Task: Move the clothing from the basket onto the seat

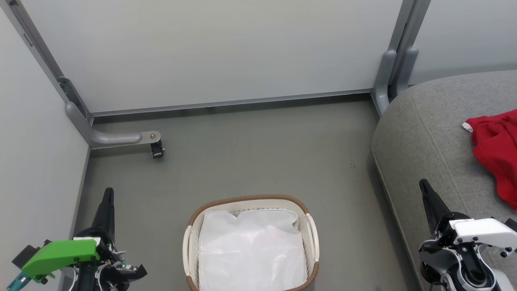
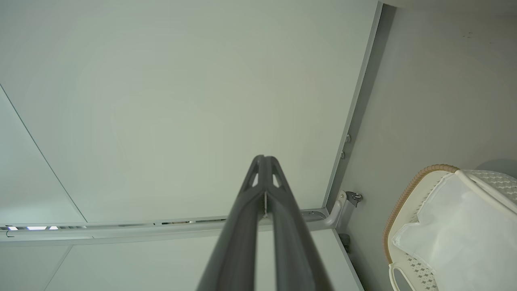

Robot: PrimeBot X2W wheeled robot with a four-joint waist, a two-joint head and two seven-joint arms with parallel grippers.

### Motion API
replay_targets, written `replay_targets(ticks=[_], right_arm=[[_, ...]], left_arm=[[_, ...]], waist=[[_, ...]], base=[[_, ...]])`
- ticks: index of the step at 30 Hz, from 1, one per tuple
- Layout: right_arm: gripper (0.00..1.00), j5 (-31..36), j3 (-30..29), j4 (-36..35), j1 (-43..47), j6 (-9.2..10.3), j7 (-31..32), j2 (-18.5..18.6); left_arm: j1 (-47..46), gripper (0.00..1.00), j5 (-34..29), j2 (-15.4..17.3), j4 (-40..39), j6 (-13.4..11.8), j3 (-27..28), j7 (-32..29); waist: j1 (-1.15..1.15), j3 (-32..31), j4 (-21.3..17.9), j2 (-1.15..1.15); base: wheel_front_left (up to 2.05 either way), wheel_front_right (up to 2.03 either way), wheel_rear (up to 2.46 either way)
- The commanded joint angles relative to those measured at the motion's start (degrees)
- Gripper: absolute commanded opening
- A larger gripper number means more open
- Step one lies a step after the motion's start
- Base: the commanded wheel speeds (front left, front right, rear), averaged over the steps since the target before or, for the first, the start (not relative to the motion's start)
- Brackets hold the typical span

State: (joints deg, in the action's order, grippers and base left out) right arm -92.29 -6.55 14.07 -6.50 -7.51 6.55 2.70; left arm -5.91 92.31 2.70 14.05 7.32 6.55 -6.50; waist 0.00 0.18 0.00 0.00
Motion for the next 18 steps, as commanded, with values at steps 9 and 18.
replay_targets(ticks=[9, 18], right_arm=[[0.0, -0.2, -0.1, -0.2, 0.6, 0.04, 0.2, 0.3], [0.0, -0.2, -0.1, -0.2, 0.6, 0.04, 0.2, 0.3]], left_arm=[[-0.6, 0.0, 0.2, 0.3, -0.1, 0.4, 0.1, -0.3], [-0.6, 0.0, 0.2, 0.3, -0.1, 0.4, 0.1, -0.3]], waist=[[0.0, 0.0, 0.0, 0.0], [0.0, 0.0, 0.0, 0.0]], base=[[0.0, 0.0, 0.0], [0.0, 0.0, 0.0]])
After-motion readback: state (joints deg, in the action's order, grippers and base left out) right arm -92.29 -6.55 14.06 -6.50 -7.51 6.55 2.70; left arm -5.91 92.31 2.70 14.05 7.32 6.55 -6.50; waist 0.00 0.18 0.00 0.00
